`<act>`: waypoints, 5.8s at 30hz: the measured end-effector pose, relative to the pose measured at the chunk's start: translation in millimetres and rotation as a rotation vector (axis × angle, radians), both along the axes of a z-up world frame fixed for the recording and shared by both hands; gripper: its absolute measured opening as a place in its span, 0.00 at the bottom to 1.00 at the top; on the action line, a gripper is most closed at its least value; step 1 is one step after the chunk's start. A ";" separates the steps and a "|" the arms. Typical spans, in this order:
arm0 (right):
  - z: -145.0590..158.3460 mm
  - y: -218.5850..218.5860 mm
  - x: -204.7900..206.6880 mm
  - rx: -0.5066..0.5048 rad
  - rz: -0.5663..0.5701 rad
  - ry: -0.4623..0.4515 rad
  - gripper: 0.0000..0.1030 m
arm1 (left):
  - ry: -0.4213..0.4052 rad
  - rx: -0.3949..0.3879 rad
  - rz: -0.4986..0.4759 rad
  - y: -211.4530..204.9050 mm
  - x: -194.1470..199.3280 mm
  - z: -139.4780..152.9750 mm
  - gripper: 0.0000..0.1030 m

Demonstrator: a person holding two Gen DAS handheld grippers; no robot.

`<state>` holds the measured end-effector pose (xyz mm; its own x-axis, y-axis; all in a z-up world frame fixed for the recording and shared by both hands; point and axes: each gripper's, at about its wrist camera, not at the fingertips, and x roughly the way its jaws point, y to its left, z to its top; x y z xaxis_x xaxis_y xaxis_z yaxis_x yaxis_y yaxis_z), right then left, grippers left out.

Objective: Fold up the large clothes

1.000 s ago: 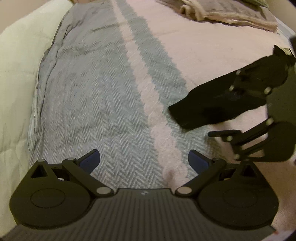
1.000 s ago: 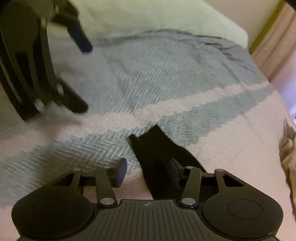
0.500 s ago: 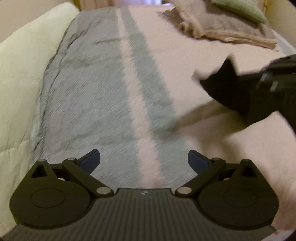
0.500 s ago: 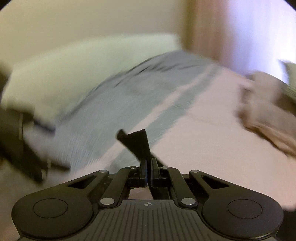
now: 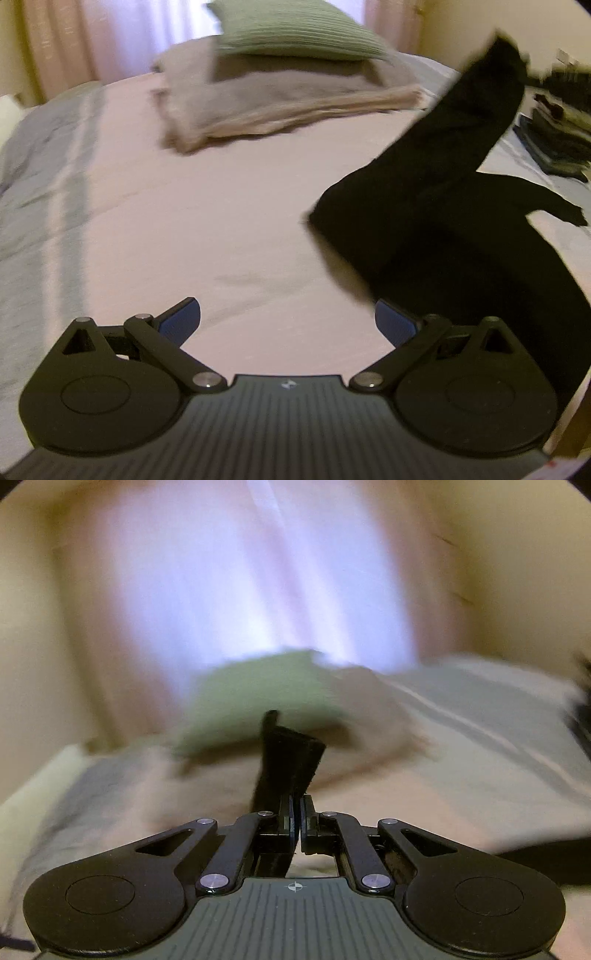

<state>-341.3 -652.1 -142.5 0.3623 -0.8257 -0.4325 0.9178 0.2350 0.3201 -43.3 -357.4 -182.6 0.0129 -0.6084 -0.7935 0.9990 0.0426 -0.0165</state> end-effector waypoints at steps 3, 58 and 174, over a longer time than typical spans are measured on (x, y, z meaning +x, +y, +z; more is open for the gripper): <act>-71.1 -21.3 -57.0 0.201 -0.051 -0.015 0.00 | 0.028 0.040 -0.017 -22.7 -48.3 -24.4 0.96; -182.3 -29.6 -478.7 0.451 -0.740 -0.290 0.52 | 0.059 0.197 -0.011 -242.2 -319.7 -97.4 0.96; -140.6 -2.9 -110.7 0.414 -0.192 0.401 0.65 | 0.267 0.081 0.131 -188.7 -48.6 -108.5 0.02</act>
